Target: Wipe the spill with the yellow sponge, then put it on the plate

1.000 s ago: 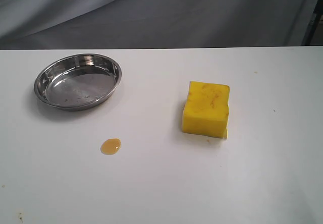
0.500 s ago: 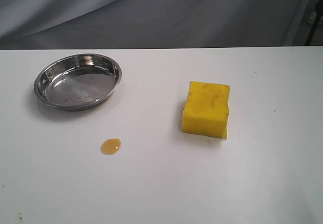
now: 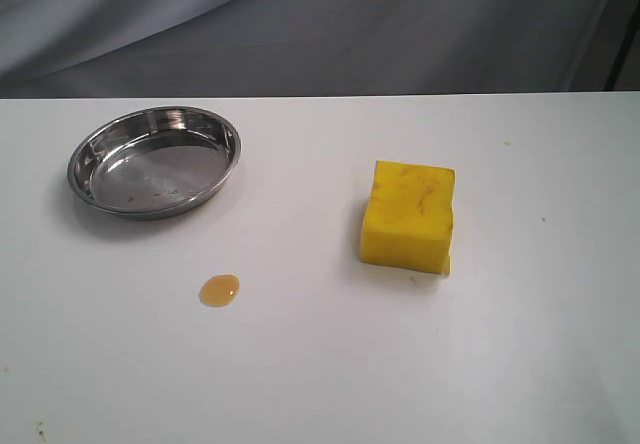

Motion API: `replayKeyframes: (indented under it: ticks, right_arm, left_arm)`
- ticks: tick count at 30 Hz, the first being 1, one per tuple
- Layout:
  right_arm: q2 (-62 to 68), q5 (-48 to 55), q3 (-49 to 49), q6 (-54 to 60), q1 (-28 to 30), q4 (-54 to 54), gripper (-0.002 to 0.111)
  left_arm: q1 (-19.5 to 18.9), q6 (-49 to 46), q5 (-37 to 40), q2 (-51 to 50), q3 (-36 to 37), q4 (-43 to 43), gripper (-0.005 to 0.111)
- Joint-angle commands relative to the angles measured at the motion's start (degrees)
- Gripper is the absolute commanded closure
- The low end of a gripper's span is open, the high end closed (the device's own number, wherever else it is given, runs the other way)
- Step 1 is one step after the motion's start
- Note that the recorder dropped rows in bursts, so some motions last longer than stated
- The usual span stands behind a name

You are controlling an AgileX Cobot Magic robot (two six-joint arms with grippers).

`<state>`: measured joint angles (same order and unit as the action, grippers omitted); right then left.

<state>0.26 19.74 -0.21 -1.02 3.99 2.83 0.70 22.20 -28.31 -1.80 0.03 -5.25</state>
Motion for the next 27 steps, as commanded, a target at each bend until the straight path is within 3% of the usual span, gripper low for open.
replayKeyframes:
  ticks: [1, 13, 19, 24, 27]
  right_arm:
    - [-0.26, -0.13, 0.21, 0.53, -0.04, -0.25, 0.108]
    - [-0.26, -0.13, 0.21, 0.53, -0.04, -0.25, 0.108]
    - [-0.26, -0.13, 0.21, 0.53, -0.04, -0.25, 0.108]
    - [-0.26, -0.13, 0.21, 0.53, -0.04, -0.25, 0.108]
    - [-0.26, -0.13, 0.21, 0.53, -0.04, -0.25, 0.108]
  left_arm:
    - [0.31, 6.22, -6.41, -0.34, -0.03, 12.92, 0.107]
    - [0.31, 6.22, -7.46, -0.34, -0.03, 13.53, 0.107]
    - [0.31, 7.78, -2.10, -1.36, -2.90, 13.53, 0.107]
    - [0.31, 7.93, -1.78, -9.94, -7.38, 13.78, 0.107]
    - [0.31, 10.88, -1.90, -17.74, -10.88, 18.91, 0.107]
